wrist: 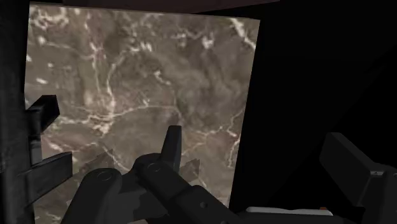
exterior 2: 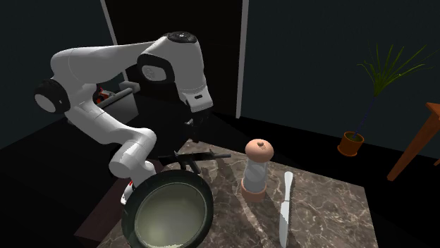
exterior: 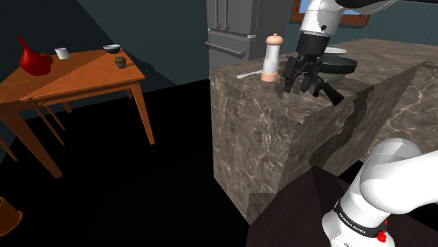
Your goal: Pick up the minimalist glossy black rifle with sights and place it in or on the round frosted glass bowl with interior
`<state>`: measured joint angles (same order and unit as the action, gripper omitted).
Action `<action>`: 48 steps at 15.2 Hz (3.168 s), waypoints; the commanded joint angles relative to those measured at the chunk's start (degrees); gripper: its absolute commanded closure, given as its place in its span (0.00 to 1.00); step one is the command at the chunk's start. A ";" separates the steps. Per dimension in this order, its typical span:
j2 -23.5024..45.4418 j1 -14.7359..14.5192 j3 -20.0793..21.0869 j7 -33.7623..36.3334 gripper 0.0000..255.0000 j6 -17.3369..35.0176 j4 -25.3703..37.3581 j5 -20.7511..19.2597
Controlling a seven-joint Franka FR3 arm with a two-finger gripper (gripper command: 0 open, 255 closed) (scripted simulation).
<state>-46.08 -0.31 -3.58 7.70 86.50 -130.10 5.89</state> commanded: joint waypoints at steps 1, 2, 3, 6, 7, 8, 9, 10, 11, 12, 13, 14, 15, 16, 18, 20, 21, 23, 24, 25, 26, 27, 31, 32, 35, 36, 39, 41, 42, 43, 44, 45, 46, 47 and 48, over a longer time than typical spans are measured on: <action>0.00 0.00 0.00 0.00 0.00 0.00 0.00 0.00; -0.19 0.41 -0.65 -1.11 0.00 0.16 0.47 -1.39; -0.34 0.80 -1.29 -2.22 0.00 0.36 0.98 -2.74; -0.65 1.91 -3.21 -5.54 0.00 1.15 2.67 -6.63; -0.70 2.24 -3.85 -6.64 0.00 1.47 3.30 -7.86; -0.72 2.56 -4.48 -7.74 0.00 1.82 3.95 -9.06; -0.72 2.85 -5.12 -8.83 0.00 2.20 4.64 -10.23; -0.70 3.12 -5.76 -9.91 0.00 2.61 5.35 -11.36; -0.65 3.37 -6.41 -10.99 0.00 3.04 6.09 -12.46; -0.58 3.60 -7.05 -12.06 0.00 3.49 6.85 -13.52; -0.54 3.71 -7.36 -12.60 0.00 3.73 7.25 -14.03; -0.73 3.75 -7.44 -12.57 0.00 4.46 6.33 -14.09; -0.90 3.77 -7.52 -12.54 0.00 5.19 5.43 -14.16; -1.06 3.80 -7.60 -12.51 0.00 5.92 4.54 -14.23; -1.34 3.86 -7.77 -12.45 0.00 7.39 2.79 -14.37; -1.58 3.91 -7.95 -12.39 0.00 8.87 1.08 -14.51; -1.65 3.92 -8.00 -12.37 0.00 9.30 0.58 -14.55; -1.64 3.92 -8.00 -12.37 0.00 9.30 0.59 -14.56; -1.64 3.92 -8.00 -12.37 0.00 9.30 0.59 -14.56; -1.64 3.92 -8.00 -12.37 0.00 9.30 0.59 -14.56; -1.64 3.92 -8.00 -12.37 0.00 9.30 0.59 -14.56; -1.64 3.92 -8.00 -12.37 0.00 9.30 0.59 -14.56; -1.64 3.92 -8.00 -12.37 1.00 9.29 0.61 -14.55; -1.64 3.92 -8.00 -12.37 1.00 9.29 0.61 -14.55; -1.64 3.92 -8.00 -12.38 1.00 9.29 0.61 -14.56; -1.64 3.92 -8.00 -12.38 1.00 9.29 0.61 -14.56; -1.33 3.86 -7.93 -12.41 1.00 8.64 1.57 -14.47; -0.66 3.75 -7.82 -12.48 1.00 7.32 3.56 -14.30; -0.31 3.69 -7.76 -12.51 1.00 6.66 4.57 -14.22; 0.05 3.64 -7.70 -12.55 1.00 6.00 5.58 -14.14; 0.42 3.58 -7.65 -12.59 1.00 5.34 6.61 -14.06; 0.79 3.53 -7.60 -12.63 1.00 4.67 7.65 -13.99; 1.18 3.47 -7.56 -12.67 1.00 4.01 8.70 -13.91; 1.57 3.42 -7.51 -12.71 1.00 3.34 9.76 -13.83; 1.98 3.37 -7.47 -12.75 1.00 2.68 10.83 -13.76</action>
<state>-44.47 3.11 -11.13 -5.03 89.95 -120.40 -7.97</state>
